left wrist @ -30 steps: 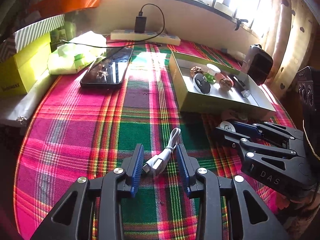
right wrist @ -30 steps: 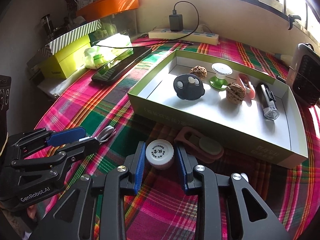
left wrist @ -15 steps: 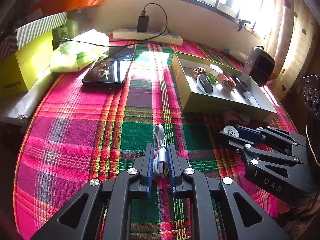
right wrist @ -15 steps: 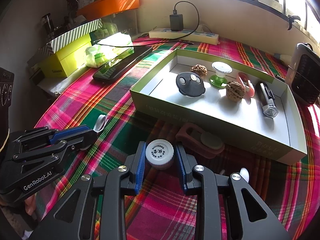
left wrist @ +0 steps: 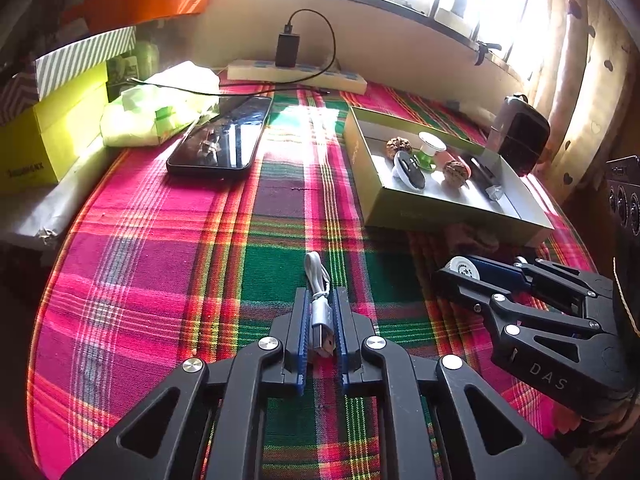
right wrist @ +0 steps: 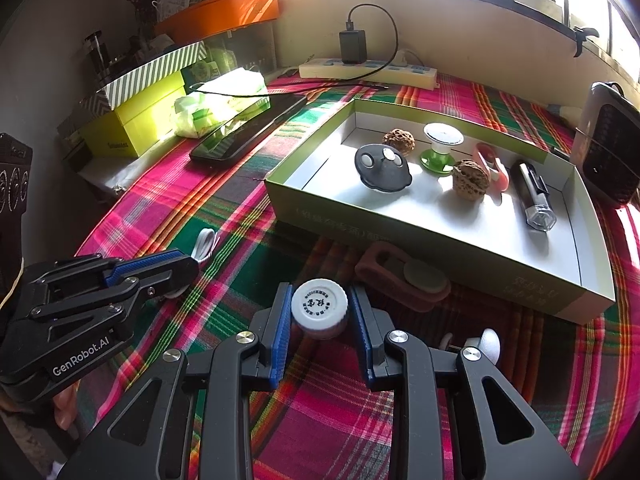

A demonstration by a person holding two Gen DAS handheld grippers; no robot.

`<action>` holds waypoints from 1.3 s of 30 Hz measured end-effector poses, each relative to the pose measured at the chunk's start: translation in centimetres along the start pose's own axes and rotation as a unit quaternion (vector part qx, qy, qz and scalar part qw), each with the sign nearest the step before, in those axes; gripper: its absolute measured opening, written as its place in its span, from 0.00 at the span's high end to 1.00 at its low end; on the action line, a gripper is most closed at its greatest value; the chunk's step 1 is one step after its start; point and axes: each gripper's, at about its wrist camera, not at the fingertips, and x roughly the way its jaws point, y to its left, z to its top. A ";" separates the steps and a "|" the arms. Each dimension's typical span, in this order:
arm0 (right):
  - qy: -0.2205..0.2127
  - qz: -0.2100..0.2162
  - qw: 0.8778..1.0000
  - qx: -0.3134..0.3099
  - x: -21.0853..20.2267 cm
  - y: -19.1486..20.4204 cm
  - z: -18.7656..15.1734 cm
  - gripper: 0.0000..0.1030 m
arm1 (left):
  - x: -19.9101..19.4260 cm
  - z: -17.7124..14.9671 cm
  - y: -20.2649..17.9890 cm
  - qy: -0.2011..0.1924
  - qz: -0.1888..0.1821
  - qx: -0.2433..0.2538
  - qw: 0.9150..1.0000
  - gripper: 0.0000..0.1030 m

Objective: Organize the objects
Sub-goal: 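Lift the cable with left gripper while right gripper lifts the container toward the box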

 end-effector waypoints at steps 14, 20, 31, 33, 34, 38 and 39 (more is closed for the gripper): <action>-0.012 0.006 1.000 0.002 -0.9 0.2 -0.1 0.71 | -0.7 0.4 -1.0 -0.012 -0.005 0.006 1.000 0.90; -0.019 0.006 1.000 0.004 -1.5 0.1 -0.1 0.71 | -1.2 0.8 -1.5 -0.019 -0.010 0.013 1.000 0.90; -0.035 0.006 0.999 0.011 -2.8 -0.4 0.2 0.71 | -2.0 1.6 -2.6 -0.031 -0.018 0.025 0.999 0.90; -0.038 0.005 0.999 0.013 -3.1 -0.6 0.3 0.71 | -2.0 1.8 -2.7 -0.033 -0.020 0.027 0.999 0.90; -0.039 0.005 0.999 0.014 -3.2 -0.7 0.3 0.71 | -2.1 1.9 -2.8 -0.033 -0.021 0.027 0.999 0.90; -0.044 0.005 0.999 0.016 -3.5 -0.9 0.4 0.71 | -2.1 2.2 -3.2 -0.035 -0.026 0.030 0.999 0.90; -0.045 0.005 0.999 0.017 -3.7 -1.0 0.5 0.71 | -2.1 2.3 -3.4 -0.036 -0.027 0.032 0.998 0.90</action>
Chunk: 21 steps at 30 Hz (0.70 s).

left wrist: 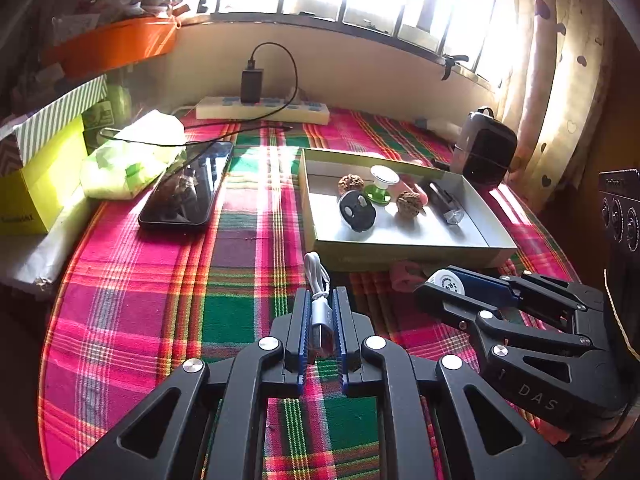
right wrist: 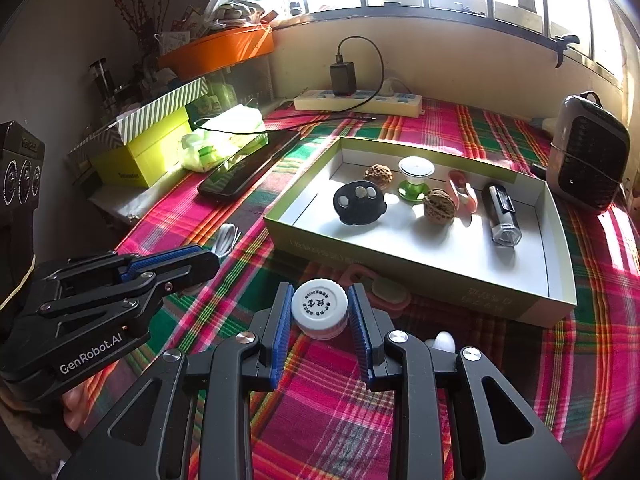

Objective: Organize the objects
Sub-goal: 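Lift the cable with left gripper while right gripper lifts the container toward the box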

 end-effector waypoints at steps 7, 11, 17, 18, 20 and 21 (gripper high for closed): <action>-0.016 -0.012 1.000 0.013 -1.1 -1.4 0.7 0.71 | 0.1 1.1 -0.9 -0.008 -0.012 0.005 1.000 0.90; -0.022 -0.020 0.999 0.020 -1.5 -2.3 1.0 0.71 | 0.4 1.8 -1.5 -0.011 -0.018 0.011 1.000 0.90; -0.027 -0.032 0.999 0.031 -1.7 -3.8 1.6 0.71 | 1.1 2.6 -2.2 -0.010 -0.025 0.018 0.999 0.90; -0.027 -0.033 0.999 0.032 -1.7 -4.1 1.7 0.71 | 1.2 2.8 -2.4 -0.011 -0.026 0.020 0.999 0.90; -0.028 -0.037 0.998 0.035 -1.8 -4.5 1.8 0.71 | 1.5 3.0 -2.5 -0.011 -0.027 0.020 0.999 0.90; -0.028 -0.038 0.998 0.036 -1.8 -4.7 1.8 0.71 | 1.6 3.2 -2.6 -0.010 -0.029 0.020 0.999 0.90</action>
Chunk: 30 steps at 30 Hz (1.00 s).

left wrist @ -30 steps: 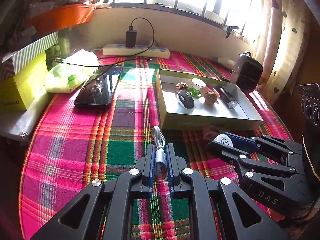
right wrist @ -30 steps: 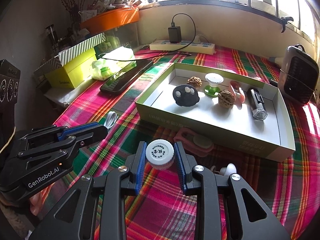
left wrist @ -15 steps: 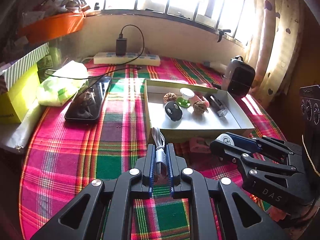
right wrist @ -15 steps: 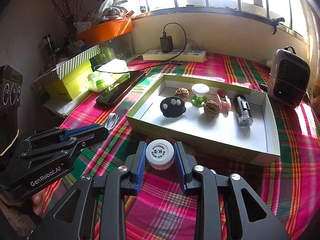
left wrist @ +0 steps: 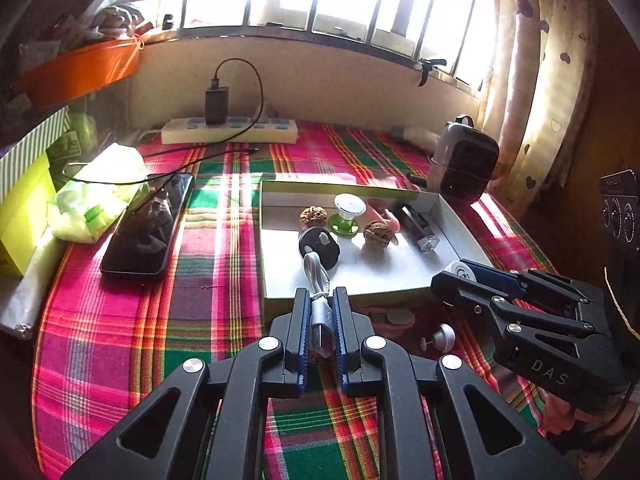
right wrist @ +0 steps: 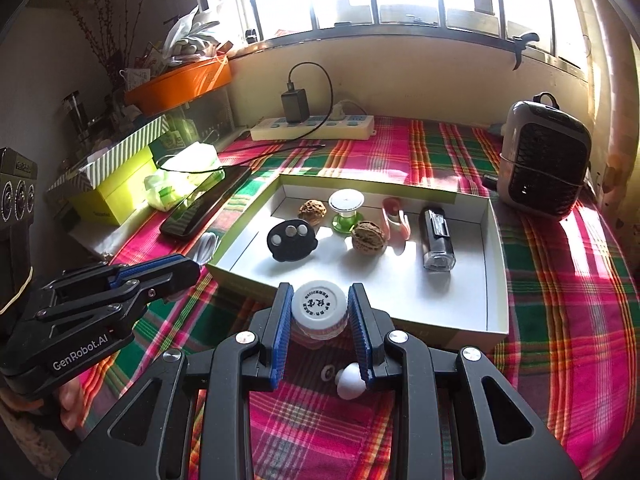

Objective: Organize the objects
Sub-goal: 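Lift the cable with left gripper while right gripper lifts the container toward the box, then lower the white cable with left gripper while right gripper lowers the container into the box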

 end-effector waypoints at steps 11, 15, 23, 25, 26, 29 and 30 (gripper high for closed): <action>-0.006 -0.020 1.000 0.022 -0.3 -3.3 1.4 0.71 | 1.1 1.2 -0.7 0.001 -0.009 0.006 1.000 0.90; -0.004 -0.026 0.999 0.027 0.0 -4.2 1.8 0.71 | 1.7 1.6 -1.1 0.002 -0.013 0.010 1.000 0.90; 0.011 -0.036 0.999 0.038 1.7 -5.8 2.5 0.71 | 3.5 2.6 -1.5 0.010 -0.024 0.005 1.000 0.90; 0.014 -0.039 0.999 0.035 2.1 -6.1 2.6 0.71 | 3.9 2.9 -1.6 0.011 -0.026 0.007 1.000 0.90; 0.016 -0.040 0.999 0.034 2.3 -6.2 2.7 0.71 | 4.2 3.0 -1.7 0.012 -0.025 0.008 1.000 0.90; 0.023 -0.041 0.998 0.028 3.0 -6.2 3.0 0.71 | 5.0 3.4 -1.9 0.016 -0.026 0.008 1.000 0.90; 0.025 -0.041 0.998 0.028 3.3 -6.3 3.1 0.71 | 5.3 3.5 -2.0 0.018 -0.027 0.009 0.999 0.90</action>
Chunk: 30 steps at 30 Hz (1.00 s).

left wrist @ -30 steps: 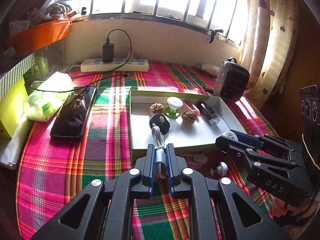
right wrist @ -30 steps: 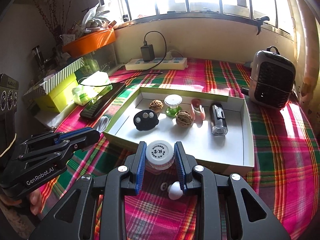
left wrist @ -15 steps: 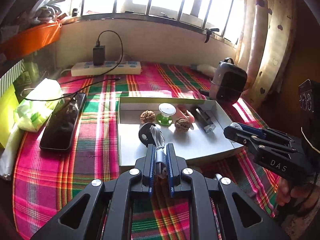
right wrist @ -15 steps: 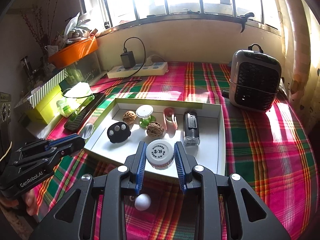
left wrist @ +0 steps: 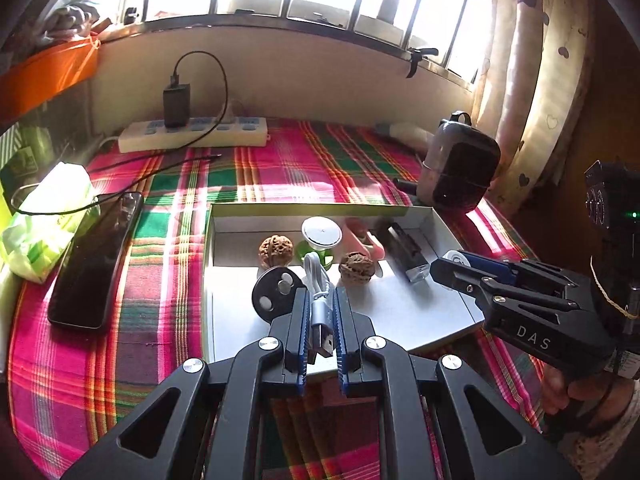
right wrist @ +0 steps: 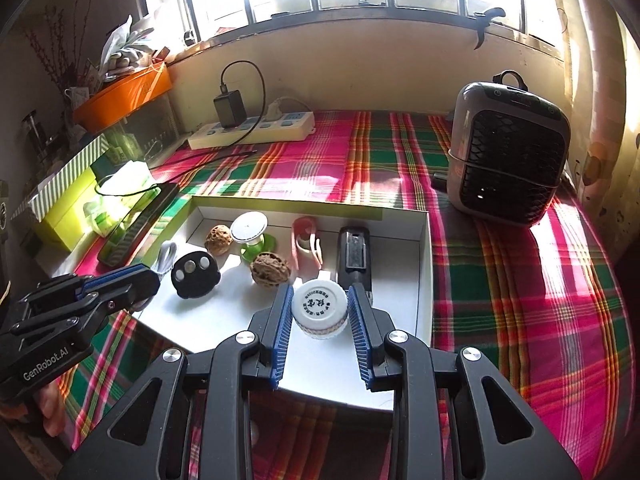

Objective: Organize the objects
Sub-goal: 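Lower the white cable with left gripper while right gripper lowers the container into the box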

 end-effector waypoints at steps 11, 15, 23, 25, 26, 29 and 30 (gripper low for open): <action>0.023 0.015 1.000 -0.010 2.8 -0.1 0.8 0.71 | 3.2 1.3 -0.7 0.023 -0.005 0.010 1.000 0.90; 0.025 0.019 0.999 -0.015 3.3 -0.1 1.0 0.71 | 4.1 1.4 -0.9 0.031 -0.007 0.011 0.999 0.90; 0.028 0.026 0.999 -0.032 3.9 0.4 1.1 0.71 | 5.4 1.6 -1.0 0.037 0.004 0.018 0.999 0.90; 0.031 0.029 0.998 -0.036 4.1 0.6 1.0 0.71 | 5.7 1.6 -1.0 0.038 0.011 0.023 0.999 0.91; 0.033 0.029 0.998 -0.038 4.2 0.6 1.0 0.71 | 5.8 1.6 -1.0 0.040 0.010 0.023 0.999 0.91; 0.036 0.025 0.998 -0.042 4.5 0.7 1.0 0.71 | 6.2 1.6 -0.9 0.044 0.011 0.023 0.999 0.91; 0.038 0.026 0.998 -0.043 4.6 0.7 1.1 0.71 | 6.3 1.6 -0.9 0.045 0.011 0.024 0.999 0.91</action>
